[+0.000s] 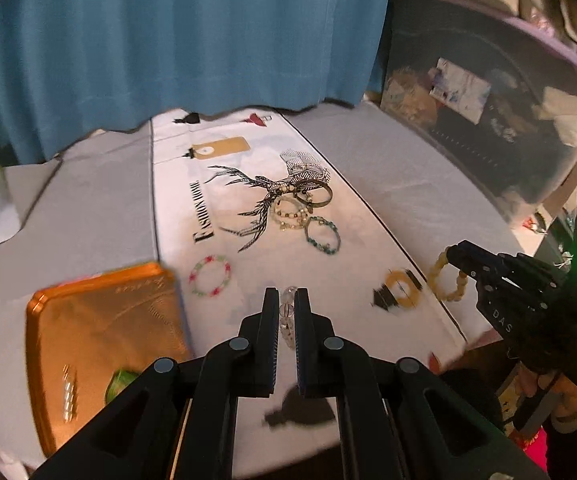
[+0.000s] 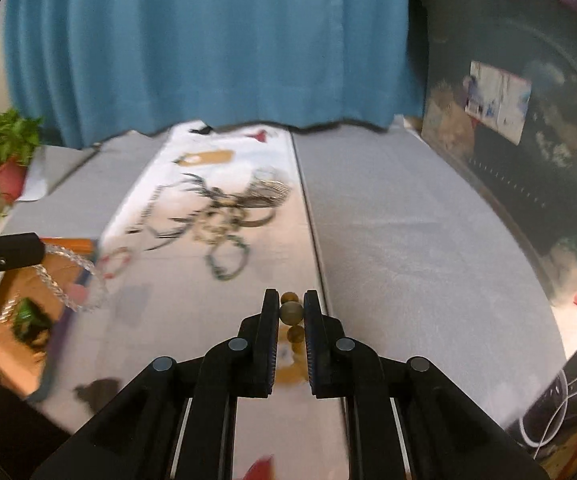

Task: Organize jewelry
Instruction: 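Carry the crystal bracelet with the left tool while the right tool carries the beaded bracelet into the tray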

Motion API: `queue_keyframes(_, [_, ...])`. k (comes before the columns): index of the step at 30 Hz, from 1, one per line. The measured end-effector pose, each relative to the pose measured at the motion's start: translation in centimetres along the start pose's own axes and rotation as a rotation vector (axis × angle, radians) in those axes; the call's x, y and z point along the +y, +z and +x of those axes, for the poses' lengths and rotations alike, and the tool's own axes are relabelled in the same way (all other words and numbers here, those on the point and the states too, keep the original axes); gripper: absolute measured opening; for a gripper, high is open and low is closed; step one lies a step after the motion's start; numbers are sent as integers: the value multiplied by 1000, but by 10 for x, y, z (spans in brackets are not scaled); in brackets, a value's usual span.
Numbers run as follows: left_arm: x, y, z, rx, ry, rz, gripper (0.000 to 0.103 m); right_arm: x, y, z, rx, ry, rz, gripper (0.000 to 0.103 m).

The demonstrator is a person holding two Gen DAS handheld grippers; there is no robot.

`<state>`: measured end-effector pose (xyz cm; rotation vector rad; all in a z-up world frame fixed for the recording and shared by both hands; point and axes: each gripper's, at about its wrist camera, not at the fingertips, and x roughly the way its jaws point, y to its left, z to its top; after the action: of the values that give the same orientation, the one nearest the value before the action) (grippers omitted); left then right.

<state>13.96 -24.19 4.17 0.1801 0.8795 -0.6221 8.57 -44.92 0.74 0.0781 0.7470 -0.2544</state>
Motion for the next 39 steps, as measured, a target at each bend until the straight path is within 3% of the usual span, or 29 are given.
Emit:
queue_keyframes(8, [12, -51, -62, -42, 14, -43, 5, 46, -24, -79, -46, 84, -40, 13])
queue_keyframes(16, [32, -99, -106, -74, 53, -96, 5, 98, -52, -126, -52, 145, -125, 13])
queue_keyframes(26, [52, -140, -136, -98, 103, -133, 5, 155, -73, -154, -51, 223, -228, 13])
queue_keyframes(39, [72, -153, -144, -117, 120, -151, 5, 188, -75, -152, -32, 246, -290, 13])
